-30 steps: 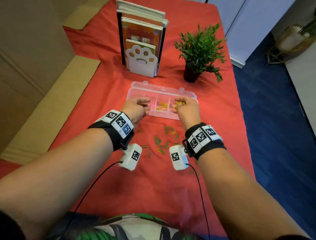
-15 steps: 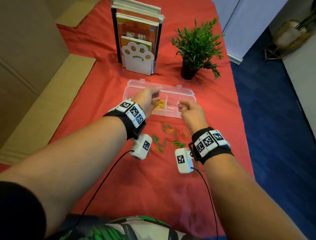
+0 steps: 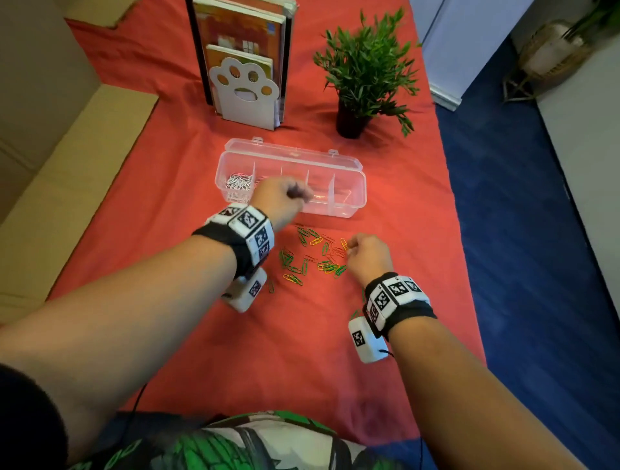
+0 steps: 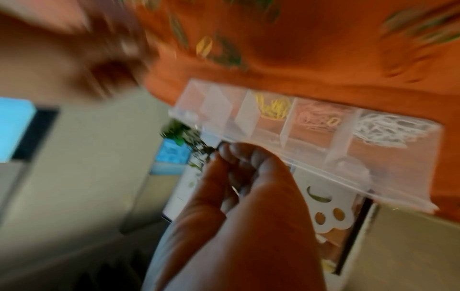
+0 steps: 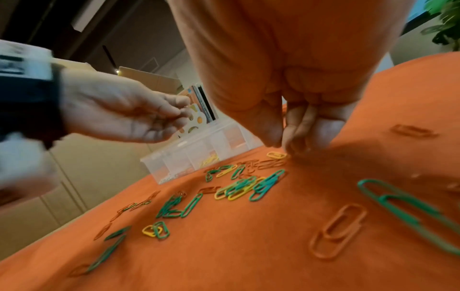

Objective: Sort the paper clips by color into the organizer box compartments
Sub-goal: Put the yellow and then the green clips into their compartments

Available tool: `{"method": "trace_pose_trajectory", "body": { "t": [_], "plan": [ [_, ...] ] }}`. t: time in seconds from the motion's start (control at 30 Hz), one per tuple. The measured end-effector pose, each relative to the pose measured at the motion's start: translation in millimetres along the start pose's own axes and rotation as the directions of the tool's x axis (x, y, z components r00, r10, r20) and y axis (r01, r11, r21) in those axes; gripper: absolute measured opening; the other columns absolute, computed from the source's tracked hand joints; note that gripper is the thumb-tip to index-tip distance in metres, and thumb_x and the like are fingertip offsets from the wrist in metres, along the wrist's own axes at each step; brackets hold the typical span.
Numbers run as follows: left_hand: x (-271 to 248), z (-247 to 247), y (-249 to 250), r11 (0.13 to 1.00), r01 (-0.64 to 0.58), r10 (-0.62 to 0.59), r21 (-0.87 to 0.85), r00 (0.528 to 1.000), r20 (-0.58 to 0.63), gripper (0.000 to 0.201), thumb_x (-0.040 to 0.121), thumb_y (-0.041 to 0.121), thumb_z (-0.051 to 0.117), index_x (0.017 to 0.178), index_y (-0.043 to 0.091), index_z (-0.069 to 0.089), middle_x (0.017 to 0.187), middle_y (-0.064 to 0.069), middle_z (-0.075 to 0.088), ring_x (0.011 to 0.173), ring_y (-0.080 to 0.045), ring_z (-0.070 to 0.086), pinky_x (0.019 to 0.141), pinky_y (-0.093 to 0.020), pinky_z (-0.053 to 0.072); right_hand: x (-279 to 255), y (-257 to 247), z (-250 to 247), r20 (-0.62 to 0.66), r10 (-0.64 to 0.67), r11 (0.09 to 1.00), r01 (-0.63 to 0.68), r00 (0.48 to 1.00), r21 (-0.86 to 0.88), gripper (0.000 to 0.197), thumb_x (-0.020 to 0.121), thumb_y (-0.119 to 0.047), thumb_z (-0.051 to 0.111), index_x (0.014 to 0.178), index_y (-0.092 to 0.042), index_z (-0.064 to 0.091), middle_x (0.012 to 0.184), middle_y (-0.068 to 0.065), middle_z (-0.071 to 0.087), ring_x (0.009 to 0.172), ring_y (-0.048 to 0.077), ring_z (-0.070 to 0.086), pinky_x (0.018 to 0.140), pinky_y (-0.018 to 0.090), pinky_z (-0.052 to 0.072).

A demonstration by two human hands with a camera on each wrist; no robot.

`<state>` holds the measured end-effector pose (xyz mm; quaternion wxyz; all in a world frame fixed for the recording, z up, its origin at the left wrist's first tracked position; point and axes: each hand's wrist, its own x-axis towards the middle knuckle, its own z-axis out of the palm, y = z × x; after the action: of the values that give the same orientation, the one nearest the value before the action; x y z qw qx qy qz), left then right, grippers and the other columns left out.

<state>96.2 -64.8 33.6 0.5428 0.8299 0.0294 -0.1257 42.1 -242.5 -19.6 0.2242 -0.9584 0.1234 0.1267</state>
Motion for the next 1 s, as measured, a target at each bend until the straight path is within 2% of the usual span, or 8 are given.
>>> {"method": "trace_pose_trajectory", "body": {
  "t": [0.13, 0.3, 0.43, 0.53, 0.6, 0.7, 0.9, 1.0],
  "plan": [
    [-34.4, 4.3, -38.1, 0.930, -0.074, -0.014, 0.361, 0.972, 0.235, 0.020, 0.077, 0.007, 0.066, 0.093, 0.016, 0.074, 0.097, -0.004, 0.073, 0.093, -0.017, 0.066, 0.088, -0.024, 0.047, 7.6, -7.7, 11.4, -0.051, -0.066, 0.992, 0.060, 0.997, -0.113, 0.024, 0.081, -0.006, 0.054, 0.105, -0.003, 0.059, 0.110, 0.020, 0.056, 0.103, 0.037, 0.056, 0.087, 0.038, 0.045],
    [-60.2, 14.0, -63.8, 0.765, -0.245, 0.034, 0.596, 0.939, 0.341, 0.030, 0.079, 0.014, 0.062, 0.108, 0.021, 0.067, 0.110, -0.003, 0.069, 0.106, -0.021, 0.061, 0.089, -0.024, 0.043, 5.3, -9.0, 18.6, -0.029, -0.110, 0.983, 0.104, 0.994, -0.152, 0.032, 0.078, 0.002, 0.047, 0.110, -0.001, 0.052, 0.112, 0.022, 0.055, 0.106, 0.039, 0.053, 0.088, 0.042, 0.042],
    [-63.3, 20.1, -79.0, 0.673, -0.317, 0.052, 0.668, 0.922, 0.385, 0.026, 0.081, 0.016, 0.061, 0.106, 0.021, 0.062, 0.107, -0.005, 0.059, 0.104, -0.026, 0.056, 0.085, -0.034, 0.046, 3.0, -9.8, 15.0, 0.019, -0.003, 0.990, 0.000, 1.000, 0.140, 0.036, 0.080, 0.003, 0.042, 0.108, -0.010, 0.061, 0.102, 0.015, 0.055, 0.092, 0.030, 0.057, 0.085, 0.031, 0.044],
    [-62.3, 21.2, -84.4, 0.694, -0.325, 0.079, 0.643, 0.921, 0.381, 0.024, 0.083, 0.014, 0.059, 0.106, 0.019, 0.062, 0.106, -0.006, 0.061, 0.103, -0.027, 0.057, 0.084, -0.034, 0.044, -2.9, -15.7, 8.6, 0.174, 0.202, 0.701, -0.266, 0.964, 0.662, 0.032, 0.082, 0.006, 0.033, 0.073, -0.015, 0.056, 0.065, 0.006, 0.052, 0.053, 0.015, 0.053, 0.053, 0.023, 0.045],
    [-60.3, 19.5, -83.9, 0.737, -0.305, 0.082, 0.603, 0.926, 0.368, 0.024, 0.084, 0.012, 0.058, 0.107, 0.015, 0.064, 0.108, -0.009, 0.064, 0.104, -0.027, 0.058, 0.086, -0.031, 0.043, -10.9, -16.9, 4.2, 0.264, 0.227, 0.441, -0.340, 0.938, 0.831, 0.029, 0.085, 0.006, 0.031, 0.070, -0.013, 0.047, 0.061, 0.005, 0.045, 0.051, 0.015, 0.047, 0.047, 0.021, 0.040],
    [-57.0, 13.3, -81.0, 0.847, -0.198, 0.058, 0.494, 0.957, 0.284, 0.021, 0.082, 0.013, 0.062, 0.102, 0.014, 0.067, 0.102, -0.008, 0.069, 0.095, -0.023, 0.062, 0.083, -0.027, 0.044, -20.9, -13.6, 0.0, 0.340, 0.199, 0.211, -0.379, 0.919, 0.901, 0.023, 0.087, 0.001, 0.032, 0.075, -0.012, 0.048, 0.063, 0.003, 0.040, 0.054, 0.015, 0.044, 0.045, 0.021, 0.039],
    [-47.0, 6.8, -82.9, 0.988, 0.114, -0.134, 0.106, 0.970, 0.201, 0.020, 0.082, 0.003, 0.062, 0.072, 0.021, 0.059, 0.061, 0.000, 0.059, 0.044, -0.004, 0.052, 0.057, -0.024, 0.045, -27.8, -4.7, 2.2, 0.353, 0.151, 0.082, -0.368, 0.923, 0.926, 0.030, 0.082, 0.005, 0.027, 0.078, -0.009, 0.054, 0.061, 0.004, 0.039, 0.047, 0.012, 0.049, 0.042, 0.019, 0.043],
    [-43.0, 3.9, -81.6, 0.981, 0.186, -0.192, 0.053, 0.969, 0.152, 0.023, 0.080, 0.004, 0.063, 0.065, 0.021, 0.056, 0.059, -0.003, 0.061, 0.044, -0.008, 0.053, 0.057, -0.024, 0.045, -28.8, -3.6, 4.2, 0.359, 0.179, 0.035, -0.370, 0.916, 0.928, 0.028, 0.086, 0.003, 0.027, 0.074, -0.007, 0.050, 0.065, 0.007, 0.044, 0.054, 0.015, 0.053, 0.045, 0.020, 0.047]
  ]
}}
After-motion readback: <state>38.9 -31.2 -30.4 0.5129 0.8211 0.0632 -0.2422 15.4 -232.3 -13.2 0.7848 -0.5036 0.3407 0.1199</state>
